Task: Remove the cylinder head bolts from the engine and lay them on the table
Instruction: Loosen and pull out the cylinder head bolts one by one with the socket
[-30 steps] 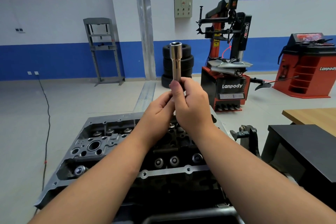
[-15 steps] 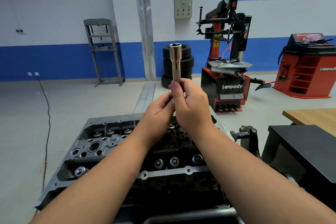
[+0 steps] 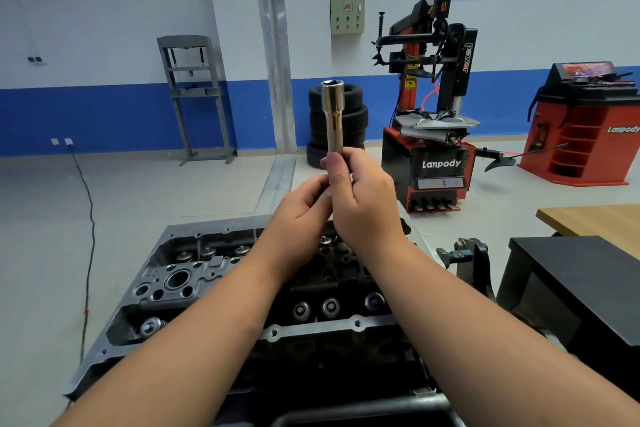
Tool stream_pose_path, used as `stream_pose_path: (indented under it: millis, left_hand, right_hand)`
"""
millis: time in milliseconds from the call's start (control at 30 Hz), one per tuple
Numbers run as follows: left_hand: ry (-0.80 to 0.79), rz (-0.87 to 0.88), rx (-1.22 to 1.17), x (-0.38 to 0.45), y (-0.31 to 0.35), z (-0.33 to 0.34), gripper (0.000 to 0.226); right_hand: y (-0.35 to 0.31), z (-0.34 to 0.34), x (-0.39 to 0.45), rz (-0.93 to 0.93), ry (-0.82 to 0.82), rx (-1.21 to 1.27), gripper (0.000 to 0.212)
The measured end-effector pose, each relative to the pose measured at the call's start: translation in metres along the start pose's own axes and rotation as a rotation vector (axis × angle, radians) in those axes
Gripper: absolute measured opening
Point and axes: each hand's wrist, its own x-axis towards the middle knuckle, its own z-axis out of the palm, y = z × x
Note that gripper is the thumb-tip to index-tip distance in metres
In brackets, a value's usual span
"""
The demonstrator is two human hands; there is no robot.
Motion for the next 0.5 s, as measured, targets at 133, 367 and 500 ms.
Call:
stream_pose_path:
  millis: [133, 367, 500]
  left_hand:
    - [0.030, 0.012, 0.027, 0.0011, 0.0005, -0.0004, 0.016]
    - [0.045, -0.011, -0.032, 0.0023, -0.0008, 0.0001, 0.018]
    - [0.003, 0.001, 0.002, 0.0002, 0.0015, 0.0004, 0.021]
  right_hand:
    - [-0.0022, -0.0011, -0.0002, -0.010, 0.011, 0.031, 0.015]
    - [-0.0003, -0.0009, 0.0005, -0.036, 0.015, 0.013, 0.024]
    - [-0.0007, -0.0003, 0.0003, -0.035, -0.008, 0.011, 0.028]
